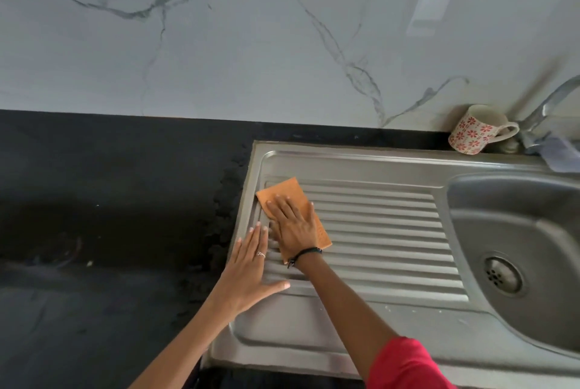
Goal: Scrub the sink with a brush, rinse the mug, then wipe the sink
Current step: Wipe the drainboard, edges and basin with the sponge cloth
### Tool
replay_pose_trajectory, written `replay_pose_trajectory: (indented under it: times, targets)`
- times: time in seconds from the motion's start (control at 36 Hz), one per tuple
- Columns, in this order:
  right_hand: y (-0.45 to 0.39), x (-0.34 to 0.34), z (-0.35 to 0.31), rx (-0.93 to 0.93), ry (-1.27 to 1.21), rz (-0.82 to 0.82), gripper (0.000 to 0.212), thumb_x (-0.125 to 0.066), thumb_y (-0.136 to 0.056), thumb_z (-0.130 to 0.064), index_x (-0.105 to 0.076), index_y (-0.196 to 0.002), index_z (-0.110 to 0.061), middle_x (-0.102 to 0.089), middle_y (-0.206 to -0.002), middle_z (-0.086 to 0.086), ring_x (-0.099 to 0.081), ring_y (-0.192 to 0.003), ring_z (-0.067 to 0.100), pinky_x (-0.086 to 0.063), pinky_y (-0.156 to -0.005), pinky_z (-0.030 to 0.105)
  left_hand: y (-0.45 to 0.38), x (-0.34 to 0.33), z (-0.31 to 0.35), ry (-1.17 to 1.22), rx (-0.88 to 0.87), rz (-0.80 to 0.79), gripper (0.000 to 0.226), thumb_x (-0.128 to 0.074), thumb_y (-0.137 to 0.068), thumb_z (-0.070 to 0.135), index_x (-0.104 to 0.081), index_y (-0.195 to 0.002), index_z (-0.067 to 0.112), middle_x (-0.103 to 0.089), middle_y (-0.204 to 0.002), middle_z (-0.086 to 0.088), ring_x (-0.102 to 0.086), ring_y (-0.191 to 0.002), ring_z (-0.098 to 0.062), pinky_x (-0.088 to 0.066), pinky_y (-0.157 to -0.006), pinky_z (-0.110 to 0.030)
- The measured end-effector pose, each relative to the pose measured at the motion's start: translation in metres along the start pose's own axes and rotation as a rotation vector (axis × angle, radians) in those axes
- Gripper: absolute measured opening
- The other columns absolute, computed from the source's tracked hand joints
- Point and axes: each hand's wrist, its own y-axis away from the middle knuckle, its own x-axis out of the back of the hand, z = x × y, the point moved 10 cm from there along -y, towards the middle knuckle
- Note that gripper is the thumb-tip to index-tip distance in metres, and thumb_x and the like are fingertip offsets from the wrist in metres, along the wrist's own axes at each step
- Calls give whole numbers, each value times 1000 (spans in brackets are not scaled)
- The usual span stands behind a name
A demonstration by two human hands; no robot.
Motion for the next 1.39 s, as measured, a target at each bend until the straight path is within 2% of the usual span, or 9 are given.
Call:
replay_pose_trajectory:
  times: [0.19, 0.25, 0.36, 0.47, 0.61, 0.94, 1.06, 1.14, 1.39]
  targets:
    - [28, 29, 124, -262, 4, 20, 51, -25, -99, -30, -14, -149, -30, -15, -156, -8, -13, -143, 12, -4, -114, 49, -5, -3, 32, -6, 15, 10, 115, -26, -67, 85, 38, -132, 15, 36, -148, 0, 35, -133, -12, 21, -110, -30]
    - [47, 38, 163, -328, 10, 37, 52, -19, -98, -35, -15, -149, -29, -15, -156, -8, -13, -143, 12, -5, -115, 49, -8, -7, 50, 30, 5, 3, 111, -38, -76, 76, 36, -131, 15, 33, -149, -1, 34, -133, -11, 22, -108, -27]
    - [86, 55, 222, -442, -19, 109, 79, 8, -76, -46, -21, -148, -29, -18, -155, -8, -15, -143, 11, -6, -114, 46, -16, -16, 96, 39, -65, -8, 113, -22, -62, 81, 34, -133, 14, 31, -151, -2, 33, -134, -12, 23, -106, -25]
    - [109, 67, 263, -551, -51, 129, 51, -17, -97, -35, -21, -148, -29, -15, -156, -10, -12, -144, 9, -8, -115, 48, -21, -21, 131, 38, -115, -8, 108, -36, -75, 74, 31, -135, 15, 30, -151, -3, 33, -133, -10, 23, -106, -25]
    - [129, 67, 283, -665, -138, 172, 50, -29, -101, -30, -18, -149, -27, -12, -157, -5, -11, -145, 13, -6, -114, 51, -22, -15, 151, 55, -146, 10, 106, -47, -85, 62, 33, -135, 14, 35, -147, -1, 35, -132, -11, 23, -107, -26]
    - [159, 55, 249, -544, -55, 134, 50, -15, -98, -39, -23, -147, -33, -12, -157, -6, -8, -145, 12, -3, -115, 46, 6, -22, 121, 70, -101, 12, 103, -39, -88, 63, 39, -132, 13, 43, -144, -1, 36, -134, -14, 28, -103, -24]
    - [146, 47, 211, -451, -25, 156, 83, 9, -72, -49, -27, -146, -33, -17, -156, -4, -12, -145, 16, -6, -114, 50, 12, -27, 100, 74, -81, -4, 106, -24, -74, 78, 42, -130, 17, 43, -144, 2, 37, -134, -11, 36, -97, -18]
    - [122, 46, 180, -384, -6, 129, 85, 11, -71, -48, -29, -145, -34, -19, -156, -3, -15, -144, 17, -9, -113, 50, 17, -29, 81, 105, -52, -17, 105, -9, -62, 79, 44, -128, 17, 45, -142, 3, 38, -133, -10, 31, -102, -22]
    - [54, 17, 47, -132, -71, 35, 88, 12, -70, -53, -36, -141, -35, -22, -155, -1, -19, -143, 17, -4, -114, 50, 35, -11, 24, 94, 9, 16, 107, -9, -58, 77, 43, -129, 16, 45, -140, 4, 37, -133, -9, 25, -109, -30]
